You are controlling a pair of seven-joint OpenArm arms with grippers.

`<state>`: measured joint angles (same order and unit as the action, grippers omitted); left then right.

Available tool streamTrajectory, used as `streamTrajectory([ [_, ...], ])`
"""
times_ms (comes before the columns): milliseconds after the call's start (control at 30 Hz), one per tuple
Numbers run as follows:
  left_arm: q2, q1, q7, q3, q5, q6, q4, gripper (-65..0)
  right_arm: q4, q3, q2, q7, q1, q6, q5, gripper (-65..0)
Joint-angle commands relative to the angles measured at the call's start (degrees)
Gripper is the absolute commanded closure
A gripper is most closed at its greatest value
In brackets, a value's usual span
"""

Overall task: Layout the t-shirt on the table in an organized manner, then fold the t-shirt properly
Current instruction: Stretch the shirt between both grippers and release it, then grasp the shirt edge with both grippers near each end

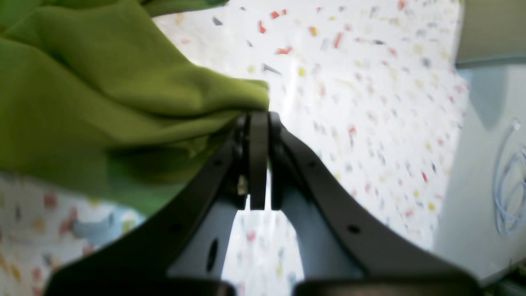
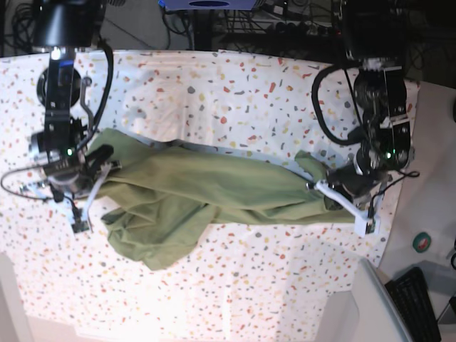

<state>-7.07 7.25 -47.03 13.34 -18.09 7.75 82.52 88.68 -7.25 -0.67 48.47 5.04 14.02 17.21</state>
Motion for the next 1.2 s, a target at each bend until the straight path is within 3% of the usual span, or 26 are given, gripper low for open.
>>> streamTrajectory([
  [0,0.8,3.3,1.4,-0.1,-0.2,0.2,-2.7,0.0,-3.8,-0.2,-0.3,-1.3,3.0,-0.3,0.5,0.0],
  [233,1.9,10.8,11.9,-3.2,0.0,0.2,-19.7,0.0,-26.7,-0.4,-2.0,-16.0,12.2,-0.7,0.2,0.0],
  [367,1.8,11.0,13.8,-5.2,0.1,0.2,-22.6,0.0,-28.0,-2.6,-2.0,-15.6,13.8,-0.7,0.2,0.0],
  [433,1.6,10.3,13.8,-5.2,-0.1,0.2,-22.5,0.0,-26.0,-7.1,-1.3,-15.2,13.5,-0.3,0.2,-14.4],
  [500,1.5,9.9,13.9,-4.9,-0.2,0.2,-22.6,-13.8,-23.1,-12.1,-0.3,-15.3,12.8,-0.1,-1.5,-31.7],
  [567,1.3,8.9,13.9,-2.6,-0.2,0.3,-22.1,-27.8,-19.5,-15.2,-0.3,-15.3,11.3,1.7,-4.9,-40.8],
  [667,1.0,7.3,13.9,2.4,-0.2,0.6,-20.0,-47.7,-13.7,-18.6,-1.0,-15.1,7.1,5.5,-11.7,-40.8],
  [733,1.0,5.5,13.9,5.3,-0.2,1.2,-17.2,-55.6,-10.0,-20.2,-1.2,-14.8,4.3,6.9,-14.9,-39.5],
  [933,1.1,-2.4,13.6,14.6,-0.2,11.7,-6.2,-57.9,-6.4,-20.5,-1.5,-14.8,-4.6,7.5,-19.6,-40.5],
  [1167,1.0,-12.3,13.8,22.0,-0.2,17.0,-1.6,-57.9,-16.1,-20.4,-1.6,-15.2,-3.1,7.6,-20.0,-40.7],
])
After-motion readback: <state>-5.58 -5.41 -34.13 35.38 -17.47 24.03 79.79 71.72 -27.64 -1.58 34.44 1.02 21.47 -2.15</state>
